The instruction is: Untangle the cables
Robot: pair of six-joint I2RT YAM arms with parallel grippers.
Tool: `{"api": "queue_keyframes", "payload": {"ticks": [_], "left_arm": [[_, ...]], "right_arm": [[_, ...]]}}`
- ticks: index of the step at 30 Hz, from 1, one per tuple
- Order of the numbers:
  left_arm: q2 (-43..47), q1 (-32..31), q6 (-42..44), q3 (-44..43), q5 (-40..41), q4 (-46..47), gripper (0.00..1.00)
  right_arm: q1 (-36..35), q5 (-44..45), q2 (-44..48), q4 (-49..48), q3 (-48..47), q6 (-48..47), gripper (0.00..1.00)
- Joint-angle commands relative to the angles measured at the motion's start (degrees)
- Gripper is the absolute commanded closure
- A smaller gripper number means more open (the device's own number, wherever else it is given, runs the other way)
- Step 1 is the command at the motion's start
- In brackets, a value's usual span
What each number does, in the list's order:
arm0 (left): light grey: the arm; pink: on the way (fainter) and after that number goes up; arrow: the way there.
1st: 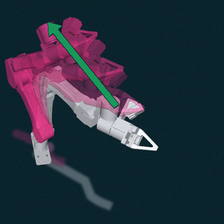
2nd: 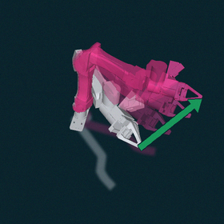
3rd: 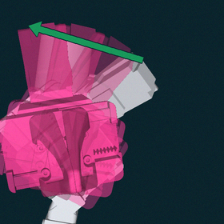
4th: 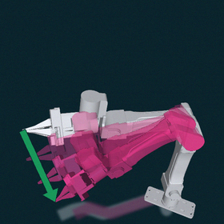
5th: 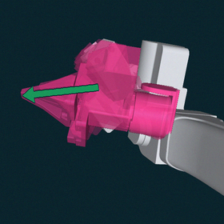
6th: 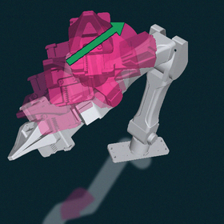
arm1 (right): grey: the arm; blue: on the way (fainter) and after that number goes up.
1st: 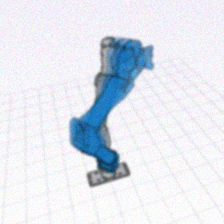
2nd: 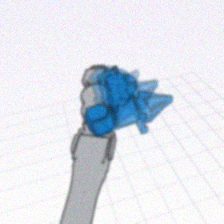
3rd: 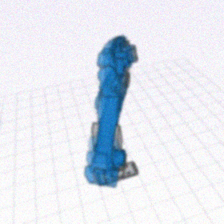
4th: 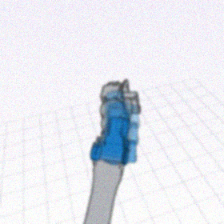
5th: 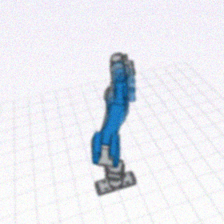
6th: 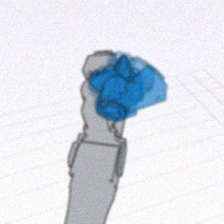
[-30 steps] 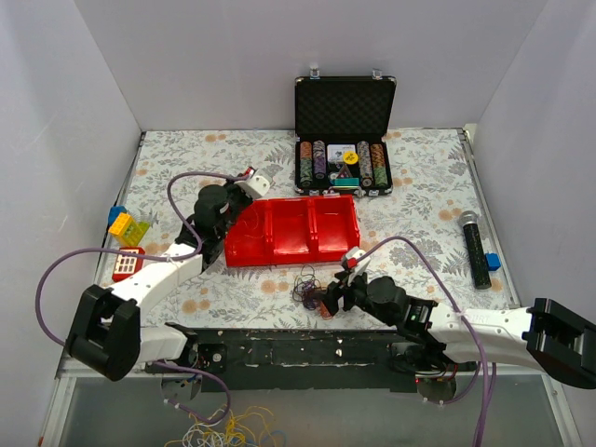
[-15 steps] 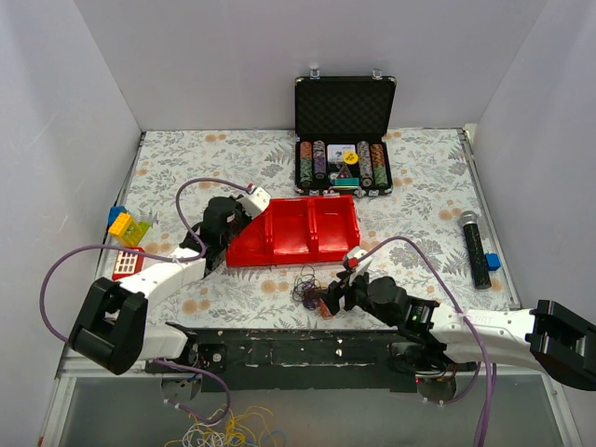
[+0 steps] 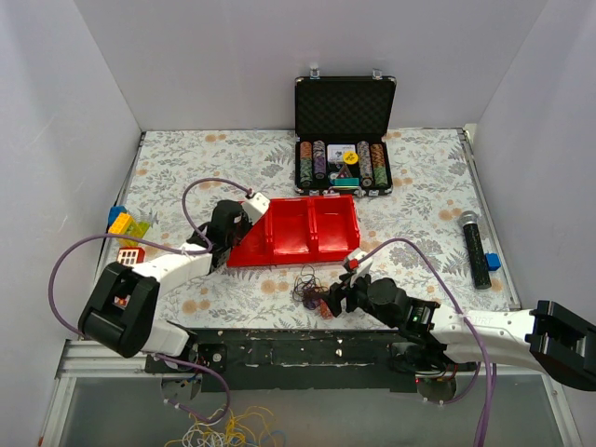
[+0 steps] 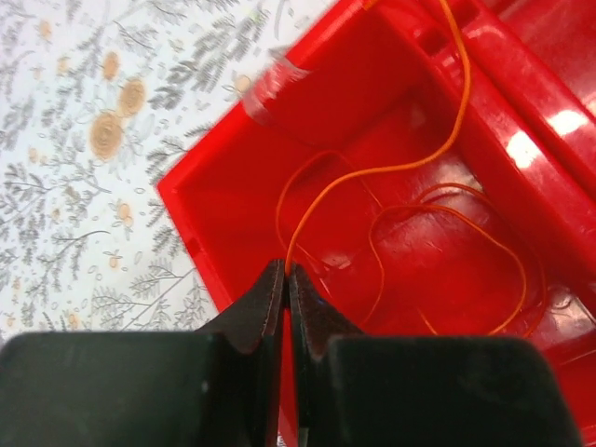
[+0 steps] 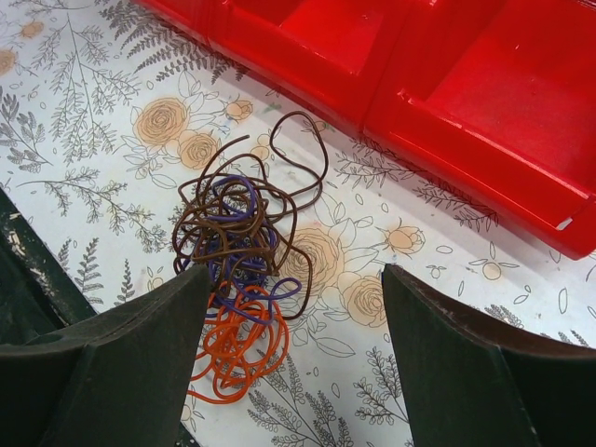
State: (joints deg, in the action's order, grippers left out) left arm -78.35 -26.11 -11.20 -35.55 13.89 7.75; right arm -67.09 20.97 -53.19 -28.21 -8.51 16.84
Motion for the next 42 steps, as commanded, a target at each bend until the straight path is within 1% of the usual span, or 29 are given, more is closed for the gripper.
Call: {"api": "queue_keyframes", "payload": {"ticks": [1, 3, 5, 6, 7, 11, 13, 14, 15, 16, 18, 20, 21, 23, 24, 27, 30, 35, 38, 42], "left_arm": [[-3.2, -0.3, -2.1, -3.2, -2.6, -3.8, 0.93], [-4.3, -0.3, -3.4, -6.2, -4.3, -5.8, 0.83], [-4.3, -0.3, -4.3, -8.5, -5.8, -7.4, 0.68], [-3.8, -0.3, -4.3, -9.0, -6.5, -9.2, 0.57], [-2.7, -0.3, -4.1, -9.2, -7.3, -9.6, 0.49], [3.4, -0.3, -3.7, -10.4, -12.0, -13.6, 0.36], [6.5, -0.3, -4.7, -11.7, -16.2, -17.0, 0.24], [8.1, -0.3, -5.2, -12.3, -18.0, -19.0, 0.16], [9.5, -0.3, -5.8, -13.0, -20.1, -21.3, 0.11], [10.9, -0.3, -6.6, -13.9, -21.7, -22.2, 0.09], [12.9, -0.4, -7.6, -15.2, -26.3, -24.4, 0.10], [14.7, -0.8, -7.0, -15.4, -33.2, -26.0, 0.14], [15.3, -1.3, -6.6, -15.0, -38.1, -26.6, 0.15], [15.5, -3.6, -4.8, -13.3, -42.9, -26.9, 0.17], [15.3, -5.6, -3.1, -12.3, -44.0, -26.9, 0.18], [13.2, -11.8, 2.9, -9.7, -44.7, -26.9, 0.21], [9.2, -15.1, 5.1, -8.7, -43.7, -24.2, 0.25], [2.4, -16.3, 13.1, -8.9, -41.3, -17.4, 0.31], [-0.7, -16.5, 17.4, -10.3, -42.5, -16.7, 0.38], [-4.1, -16.9, 19.6, -12.0, -43.9, -16.7, 0.48]], "right_arm": [[0.2, 1.4, 0.9, -0.7, 0.2, 1.4, 0.17], [0.2, 1.4, 1.2, -0.3, 0.0, 1.5, 0.17], [0.3, 1.8, 1.7, 0.4, -0.2, 1.5, 0.17], [0.2, 1.9, 1.9, 0.6, -0.3, 1.4, 0.17], [0.3, 2.1, 2.1, 0.8, -0.4, 1.4, 0.17], [0.6, 2.1, 2.6, 1.1, -0.6, 0.8, 0.17], [0.6, 2.0, 2.6, 1.0, -0.7, 0.8, 0.17], [0.7, 2.0, 2.6, 1.0, -0.8, 0.7, 0.17], [0.8, 1.8, 2.5, 0.9, -0.7, 0.6, 0.17], [0.8, 1.8, 2.5, 0.7, -0.8, 0.6, 0.17], [0.9, 1.6, 2.5, 0.6, -0.9, 0.5, 0.17], [1.2, 1.4, 2.5, 0.3, -0.8, 0.6, 0.17], [1.3, 1.4, 2.4, 0.1, -0.8, 0.5, 0.17], [1.3, 1.2, 2.3, 0.0, -0.8, 0.6, 0.17], [1.3, 1.1, 2.2, 0.0, -0.9, 0.6, 0.17], [1.4, 1.2, 2.4, 0.3, -1.0, 0.6, 0.17], [1.3, 0.9, 2.8, 0.4, -0.9, 0.6, 0.18], [1.5, 0.3, 3.7, 0.6, -0.1, 1.0, 0.21], [1.5, 0.1, 4.6, 0.7, 0.9, 1.4, 0.23], [1.5, -0.8, 5.5, 0.2, 1.7, 1.5, 0.27]]}}
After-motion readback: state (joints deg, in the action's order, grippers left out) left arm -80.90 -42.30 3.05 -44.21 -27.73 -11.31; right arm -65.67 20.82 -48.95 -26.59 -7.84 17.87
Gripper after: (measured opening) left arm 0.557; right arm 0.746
